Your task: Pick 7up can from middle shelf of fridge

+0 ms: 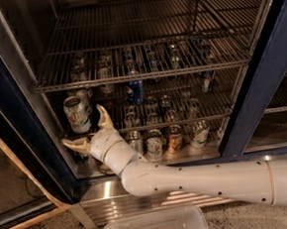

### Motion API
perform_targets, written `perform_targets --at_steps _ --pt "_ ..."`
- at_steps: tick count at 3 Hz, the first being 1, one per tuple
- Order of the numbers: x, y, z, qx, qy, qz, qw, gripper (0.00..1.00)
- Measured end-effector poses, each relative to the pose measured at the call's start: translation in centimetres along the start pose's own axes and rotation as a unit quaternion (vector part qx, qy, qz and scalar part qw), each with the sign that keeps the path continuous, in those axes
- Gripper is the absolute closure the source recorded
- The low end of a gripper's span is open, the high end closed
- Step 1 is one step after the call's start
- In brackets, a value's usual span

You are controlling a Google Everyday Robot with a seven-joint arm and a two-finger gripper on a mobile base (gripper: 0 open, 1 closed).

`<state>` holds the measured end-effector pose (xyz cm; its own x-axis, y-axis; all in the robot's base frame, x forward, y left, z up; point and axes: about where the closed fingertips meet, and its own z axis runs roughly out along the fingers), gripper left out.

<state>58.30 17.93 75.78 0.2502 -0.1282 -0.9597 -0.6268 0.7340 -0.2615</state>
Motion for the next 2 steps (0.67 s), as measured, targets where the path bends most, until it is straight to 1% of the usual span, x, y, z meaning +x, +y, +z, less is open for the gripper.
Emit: perform_targets --at_steps 1,2 --pt "-0.03 0.26 1.14 0.013 -0.006 0.000 0.9999 0.18" --pt "-0.04 0.29 2.13 0.025 -0.020 0.010 0.9994 0.22"
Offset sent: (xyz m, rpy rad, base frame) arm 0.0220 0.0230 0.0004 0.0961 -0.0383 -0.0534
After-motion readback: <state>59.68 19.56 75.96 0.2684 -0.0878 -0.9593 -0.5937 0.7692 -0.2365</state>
